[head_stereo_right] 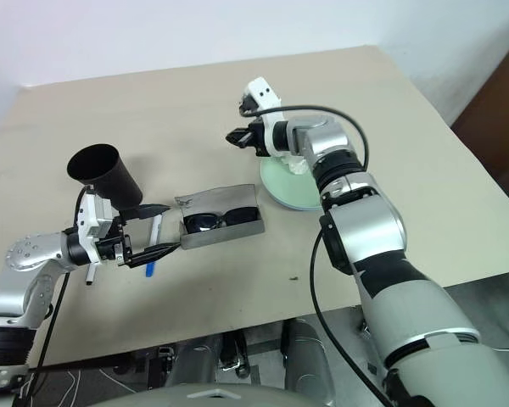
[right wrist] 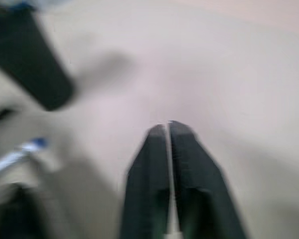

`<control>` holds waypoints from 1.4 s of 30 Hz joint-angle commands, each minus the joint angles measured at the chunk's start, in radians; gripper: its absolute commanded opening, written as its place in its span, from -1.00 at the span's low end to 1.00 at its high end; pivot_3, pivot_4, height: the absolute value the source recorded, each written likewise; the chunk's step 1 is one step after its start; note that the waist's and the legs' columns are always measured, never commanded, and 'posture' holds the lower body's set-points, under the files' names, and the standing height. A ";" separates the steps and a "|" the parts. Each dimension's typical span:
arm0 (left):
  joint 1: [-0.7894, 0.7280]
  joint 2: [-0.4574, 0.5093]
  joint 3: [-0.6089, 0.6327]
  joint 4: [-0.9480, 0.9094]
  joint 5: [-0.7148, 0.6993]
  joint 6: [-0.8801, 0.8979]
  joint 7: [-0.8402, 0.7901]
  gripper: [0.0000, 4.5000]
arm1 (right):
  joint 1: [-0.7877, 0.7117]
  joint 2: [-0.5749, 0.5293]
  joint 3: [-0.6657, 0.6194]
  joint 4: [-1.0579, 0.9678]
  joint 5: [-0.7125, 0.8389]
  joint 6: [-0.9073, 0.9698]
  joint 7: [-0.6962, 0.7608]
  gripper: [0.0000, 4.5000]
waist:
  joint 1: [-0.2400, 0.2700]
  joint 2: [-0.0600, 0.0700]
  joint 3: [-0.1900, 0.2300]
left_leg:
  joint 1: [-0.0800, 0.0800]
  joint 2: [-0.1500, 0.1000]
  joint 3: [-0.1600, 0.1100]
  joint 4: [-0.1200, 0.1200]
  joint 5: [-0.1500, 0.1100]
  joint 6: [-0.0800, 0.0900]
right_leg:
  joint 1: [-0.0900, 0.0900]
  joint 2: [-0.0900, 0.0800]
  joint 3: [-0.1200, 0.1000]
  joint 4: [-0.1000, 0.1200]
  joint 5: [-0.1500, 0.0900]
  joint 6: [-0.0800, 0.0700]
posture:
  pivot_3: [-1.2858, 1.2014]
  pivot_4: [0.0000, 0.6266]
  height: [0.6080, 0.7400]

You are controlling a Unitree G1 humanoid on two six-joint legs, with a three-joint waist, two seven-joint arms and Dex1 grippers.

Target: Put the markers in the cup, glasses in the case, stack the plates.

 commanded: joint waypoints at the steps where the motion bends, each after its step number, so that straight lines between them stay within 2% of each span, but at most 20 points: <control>1: 0.007 0.031 0.056 -0.040 -0.037 0.014 -0.002 1.00 | 0.025 0.026 0.038 -0.003 -0.085 -0.090 -0.048 -0.99 | -0.006 0.000 0.000 | 0.000 0.000 0.000 -0.001 0.000 -0.001 | 0.000 0.000 0.000 0.000 0.000 0.000 | 0.03 -0.52 1.00; 7: 0.048 0.051 0.104 -0.060 -0.057 0.033 0.004 1.00 | 0.087 0.037 0.082 -0.102 -0.123 -0.083 0.134 -0.99 | -0.010 0.000 0.000 | 0.002 0.002 0.001 -0.001 0.001 -0.002 | 0.000 0.002 0.000 0.000 0.001 0.001 | 0.03 -0.52 1.00; 12: 0.076 0.055 0.125 -0.056 -0.056 0.022 0.002 1.00 | 0.217 0.008 0.134 -0.368 -0.115 0.014 0.276 -0.99 | -0.008 0.000 0.000 | 0.002 0.003 0.000 0.000 0.002 -0.003 | 0.001 0.003 0.000 0.001 0.001 -0.001 | 0.03 -0.52 1.00; 16: 0.093 0.052 0.133 -0.056 -0.057 0.016 0.001 1.00 | 0.354 -0.017 0.170 -0.608 -0.104 0.110 0.304 -0.99 | -0.007 -0.001 -0.001 | 0.002 0.003 0.000 0.001 0.002 -0.003 | 0.001 0.002 0.000 0.000 0.001 -0.004 | 0.03 -0.52 1.00; 21: 0.111 0.052 0.153 -0.051 -0.062 0.015 -0.002 1.00 | 0.452 -0.033 0.193 -0.789 -0.081 0.213 0.308 -0.99 | -0.007 -0.002 -0.001 | 0.002 0.005 0.002 -0.003 0.003 -0.004 | 0.000 0.004 0.001 0.000 0.002 -0.007 | 0.03 -0.52 1.00; 25: 0.118 0.050 0.162 -0.053 -0.067 0.017 0.001 1.00 | 0.487 -0.029 0.199 -0.824 -0.076 0.248 0.287 -0.99 | -0.007 -0.003 -0.001 | 0.004 0.005 0.001 -0.008 0.007 -0.011 | -0.003 0.003 0.000 -0.001 0.002 -0.015 | 0.03 -0.52 1.00; 28: 0.115 0.044 0.180 -0.083 -0.107 0.054 0.022 1.00 | 0.512 -0.023 0.195 -0.818 -0.068 0.210 0.269 -0.99 | -0.006 -0.004 -0.002 | 0.004 0.005 -0.001 -0.008 0.005 -0.008 | 0.000 0.004 -0.003 -0.002 0.004 -0.016 | 0.03 -0.52 1.00; 36: 0.149 0.056 0.238 -0.114 -0.148 0.093 0.045 1.00 | 0.517 -0.043 0.107 -0.926 0.072 0.207 0.305 -0.99 | -0.006 -0.006 -0.002 | 0.004 0.005 -0.001 -0.008 0.007 -0.011 | 0.000 0.004 -0.004 -0.002 0.004 -0.016 | 0.03 -0.52 1.00; 42: 0.248 0.089 0.337 -0.234 -0.260 0.274 0.127 1.00 | 0.563 -0.095 0.026 -1.030 0.176 0.177 0.328 -0.99 | -0.005 -0.008 -0.002 | 0.003 0.005 -0.001 -0.008 0.007 -0.010 | 0.000 0.004 -0.004 -0.003 0.004 -0.016 | 0.03 -0.52 1.00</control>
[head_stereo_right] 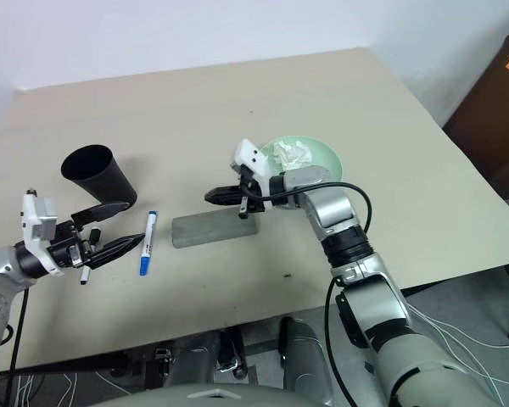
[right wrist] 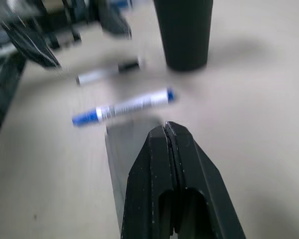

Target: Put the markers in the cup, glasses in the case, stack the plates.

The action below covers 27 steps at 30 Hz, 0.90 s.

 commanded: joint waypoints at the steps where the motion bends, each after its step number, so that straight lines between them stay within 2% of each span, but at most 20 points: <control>1: 0.044 0.021 0.094 -0.093 -0.087 0.102 0.065 1.00 | 0.007 -0.028 -0.049 -0.057 0.072 0.015 0.014 -0.99 | 0.000 0.000 0.000 | 0.000 0.000 0.000 0.000 0.000 0.000 | 0.000 0.000 0.000 0.000 0.000 0.000 | 0.03 -0.52 1.00; 3: 0.073 0.025 0.136 -0.117 -0.108 0.153 0.113 1.00 | 0.011 -0.048 -0.062 -0.066 0.092 0.034 0.012 -0.91 | 0.000 -0.002 0.001 | 0.000 0.000 0.000 0.000 -0.001 0.001 | 0.000 0.000 0.000 -0.001 0.000 0.000 | 0.03 -0.52 1.00; 6: 0.118 0.022 0.186 -0.152 -0.110 0.193 0.173 1.00 | 0.024 -0.074 -0.076 -0.081 0.114 0.034 0.007 -0.61 | 0.000 -0.002 0.001 | 0.000 0.000 -0.001 0.000 -0.002 0.003 | 0.000 0.000 0.000 -0.001 0.000 0.000 | 0.03 -0.52 1.00; 13: 0.187 0.025 0.235 -0.199 -0.105 0.313 0.318 1.00 | 0.030 -0.083 -0.093 -0.068 0.142 0.001 -0.016 0.52 | 0.000 -0.003 0.002 | 0.000 0.000 -0.003 -0.002 -0.002 0.004 | 0.000 0.002 -0.001 -0.001 0.000 0.000 | 0.03 -0.52 1.00; 16: 0.213 0.028 0.245 -0.229 -0.101 0.379 0.387 1.00 | 0.019 -0.083 -0.108 -0.069 0.173 0.046 -0.029 0.99 | 0.001 -0.003 0.002 | -0.001 0.002 -0.003 -0.002 -0.002 0.004 | 0.000 0.003 -0.001 -0.002 0.000 -0.001 | 0.03 -0.52 1.00; 21: 0.235 0.060 0.258 -0.268 -0.010 0.490 0.554 1.00 | 0.002 -0.091 -0.112 -0.047 0.178 0.064 -0.056 1.00 | 0.008 -0.003 0.001 | -0.002 0.005 -0.003 -0.006 -0.002 0.004 | 0.000 0.009 0.000 -0.003 0.001 -0.002 | 0.03 -0.52 1.00; 22: 0.235 0.064 0.254 -0.280 0.009 0.514 0.586 1.00 | -0.001 -0.094 -0.116 -0.044 0.187 0.076 -0.053 1.00 | 0.013 -0.005 0.000 | -0.002 0.007 -0.001 -0.008 -0.002 0.003 | -0.001 0.010 0.002 0.003 0.000 -0.004 | 0.03 -0.52 1.00; 23: 0.225 0.058 0.256 -0.289 0.007 0.543 0.620 1.00 | -0.003 -0.100 -0.122 -0.053 0.206 0.091 -0.039 1.00 | 0.022 -0.007 0.001 | 0.001 0.008 0.006 -0.012 -0.001 0.002 | -0.003 0.013 0.007 0.015 -0.006 -0.014 | 0.03 -0.52 1.00; 24: 0.214 0.050 0.261 -0.295 -0.001 0.562 0.638 1.00 | -0.002 -0.106 -0.128 -0.067 0.223 0.098 -0.025 1.00 | 0.031 -0.012 0.001 | 0.007 0.008 0.011 -0.013 -0.001 0.001 | -0.005 0.013 0.011 0.027 -0.013 -0.024 | 0.03 -0.52 1.00; 25: 0.207 0.045 0.266 -0.299 -0.008 0.579 0.651 1.00 | -0.004 -0.107 -0.139 -0.077 0.237 0.095 -0.022 1.00 | 0.036 -0.017 0.003 | 0.019 0.007 0.020 -0.019 0.000 0.000 | -0.005 0.010 0.019 0.037 -0.026 -0.023 | 0.03 -0.52 1.00; 26: 0.200 0.040 0.272 -0.301 -0.015 0.600 0.665 1.00 | -0.007 -0.106 -0.149 -0.081 0.245 0.084 -0.027 1.00 | 0.043 -0.016 0.004 | 0.027 0.004 0.016 -0.015 0.002 -0.004 | -0.008 0.003 0.018 0.034 -0.036 -0.018 | 0.03 -0.52 1.00; 27: 0.196 0.038 0.277 -0.302 -0.017 0.615 0.672 1.00 | -0.011 -0.104 -0.154 -0.082 0.248 0.076 -0.034 1.00 | 0.048 -0.012 0.006 | 0.027 -0.003 -0.013 0.000 -0.001 -0.013 | -0.003 0.005 0.016 0.031 -0.037 -0.021 | 0.03 -0.52 1.00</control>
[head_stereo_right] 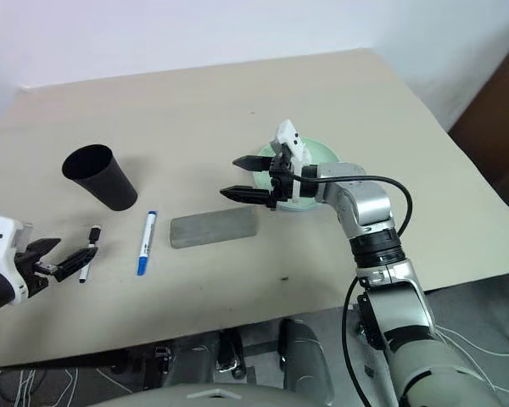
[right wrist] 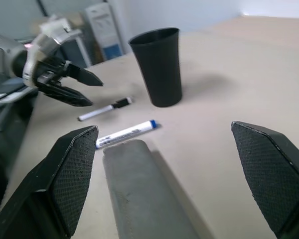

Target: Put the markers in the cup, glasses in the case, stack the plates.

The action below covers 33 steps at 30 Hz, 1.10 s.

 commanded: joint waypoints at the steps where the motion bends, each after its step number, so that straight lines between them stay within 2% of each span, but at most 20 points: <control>1: -0.027 -0.010 0.050 -0.025 -0.014 0.075 0.059 1.00 | -0.036 -0.005 -0.051 -0.051 0.037 -0.040 -0.003 1.00 | 0.004 0.010 0.006 | -0.001 -0.009 -0.040 0.010 -0.005 -0.007 | 0.009 0.005 -0.005 -0.002 0.000 -0.003 | 0.03 -0.52 1.00; 2: -0.035 -0.015 0.054 -0.019 -0.017 0.100 0.075 1.00 | -0.037 -0.007 -0.051 -0.055 0.034 -0.052 -0.005 1.00 | 0.002 0.013 0.007 | -0.001 -0.011 -0.067 0.014 -0.012 -0.011 | 0.013 0.012 -0.012 -0.008 -0.001 -0.001 | 0.03 -0.52 1.00; 3: -0.042 -0.021 0.053 -0.009 -0.012 0.111 0.086 1.00 | -0.030 -0.009 -0.057 -0.070 0.030 -0.083 -0.006 1.00 | -0.001 0.013 0.008 | -0.001 -0.009 -0.076 0.015 -0.015 -0.010 | 0.021 0.017 -0.020 -0.014 0.000 0.000 | 0.03 -0.52 1.00; 4: -0.047 -0.026 0.050 -0.003 -0.008 0.118 0.093 1.00 | -0.021 -0.009 -0.061 -0.085 0.021 -0.124 -0.012 1.00 | -0.001 0.013 0.007 | -0.002 -0.002 -0.078 0.014 -0.015 -0.010 | 0.028 0.021 -0.028 -0.029 0.006 0.004 | 0.03 -0.52 1.00; 6: -0.053 -0.031 0.029 0.007 0.003 0.126 0.097 1.00 | 0.004 -0.016 -0.048 -0.117 -0.006 -0.189 -0.015 1.00 | 0.002 0.012 0.007 | -0.007 0.003 -0.078 0.014 -0.015 -0.010 | 0.033 0.022 -0.037 -0.037 0.012 0.009 | 0.03 -0.52 1.00; 9: -0.088 -0.034 -0.014 0.044 0.032 0.133 0.119 1.00 | 0.041 -0.029 -0.023 -0.173 -0.014 -0.225 -0.003 1.00 | 0.014 0.011 0.007 | -0.007 0.002 -0.075 0.015 -0.016 -0.009 | 0.031 0.021 -0.037 -0.033 0.015 0.012 | 0.03 -0.52 1.00; 18: -0.209 -0.061 -0.145 0.131 0.095 0.097 0.107 1.00 | 0.095 -0.059 0.014 -0.255 -0.016 -0.246 0.003 1.00 | 0.014 0.010 0.006 | -0.007 0.003 -0.073 0.020 -0.016 -0.009 | 0.032 0.020 -0.037 -0.031 0.016 0.007 | 0.03 -0.52 1.00; 29: -0.252 -0.077 -0.196 0.153 0.115 0.149 0.116 1.00 | 0.106 -0.080 0.013 -0.267 -0.022 -0.246 -0.019 1.00 | 0.017 0.011 0.007 | -0.007 0.003 -0.073 0.019 -0.015 -0.009 | 0.031 0.020 -0.037 -0.031 0.017 0.006 | 0.03 -0.52 1.00; 32: -0.269 -0.080 -0.193 0.150 0.108 0.188 0.121 0.75 | 0.108 -0.083 0.014 -0.265 -0.026 -0.248 -0.023 1.00 | 0.017 0.011 0.007 | -0.007 0.003 -0.072 0.019 -0.015 -0.009 | 0.031 0.020 -0.037 -0.031 0.017 0.005 | 0.03 -0.52 1.00; 33: -0.278 -0.080 -0.190 0.151 0.109 0.200 0.127 0.61 | 0.109 -0.084 0.014 -0.265 -0.028 -0.251 -0.024 1.00 | 0.017 0.011 0.007 | -0.007 0.003 -0.072 0.019 -0.015 -0.009 | 0.031 0.020 -0.037 -0.031 0.017 0.005 | 0.03 -0.52 1.00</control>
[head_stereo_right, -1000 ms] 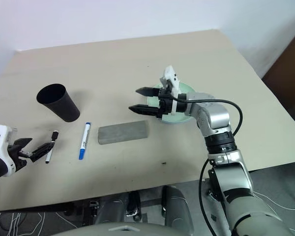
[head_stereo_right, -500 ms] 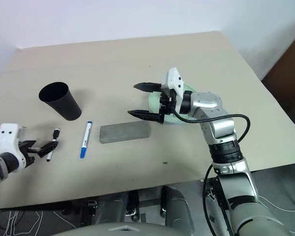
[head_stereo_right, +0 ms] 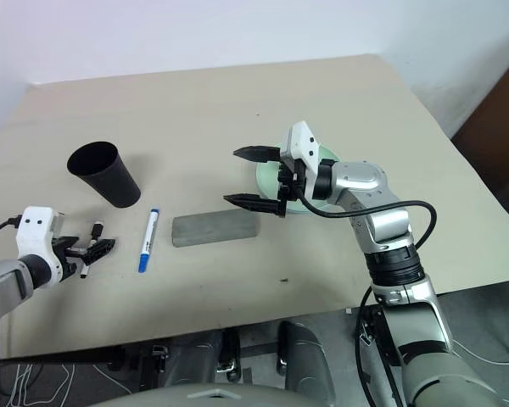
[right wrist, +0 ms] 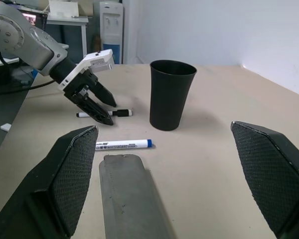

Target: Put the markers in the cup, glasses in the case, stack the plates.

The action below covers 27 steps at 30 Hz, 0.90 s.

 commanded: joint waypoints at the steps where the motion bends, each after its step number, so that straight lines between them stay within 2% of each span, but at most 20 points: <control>1: -0.018 -0.005 0.001 0.001 -0.004 0.056 0.009 0.45 | -0.001 -0.015 -0.004 -0.043 0.002 -0.018 -0.007 1.00 | 0.000 0.000 0.000 | 0.000 0.000 0.000 0.000 0.000 0.000 | 0.000 0.000 0.000 0.000 0.000 0.000 | 0.03 -0.52 1.00; 11: -0.065 0.000 0.019 -0.021 0.002 0.178 0.040 -0.99 | 0.003 -0.033 0.005 -0.014 -0.034 -0.062 -0.004 1.00 | 0.002 0.000 0.000 | 0.000 0.000 0.001 0.000 0.000 0.000 | 0.000 0.000 0.000 -0.001 0.000 0.000 | 0.03 -0.52 1.00; 19: -0.156 0.022 0.092 0.069 0.090 0.110 0.114 -0.99 | -0.001 -0.034 -0.008 -0.010 -0.020 -0.064 0.003 1.00 | -0.001 -0.001 0.000 | 0.000 0.000 0.000 0.000 0.000 0.000 | 0.000 0.000 0.000 0.000 0.000 0.000 | 0.03 -0.52 1.00; 23: -0.209 0.035 0.139 0.127 0.170 -0.040 0.161 -0.99 | -0.005 -0.030 -0.023 -0.020 0.006 -0.045 0.000 1.00 | -0.002 -0.002 0.001 | 0.000 0.000 0.000 0.000 0.000 0.000 | 0.000 0.000 0.000 0.000 0.000 0.000 | 0.03 -0.52 1.00; 27: -0.254 0.074 0.145 0.217 0.271 -0.329 0.159 -0.99 | 0.002 -0.022 -0.016 -0.024 0.009 -0.051 -0.012 1.00 | -0.001 -0.003 0.001 | 0.000 0.000 0.001 -0.001 0.000 0.000 | -0.001 0.000 0.000 0.000 0.003 -0.003 | 0.03 -0.52 1.00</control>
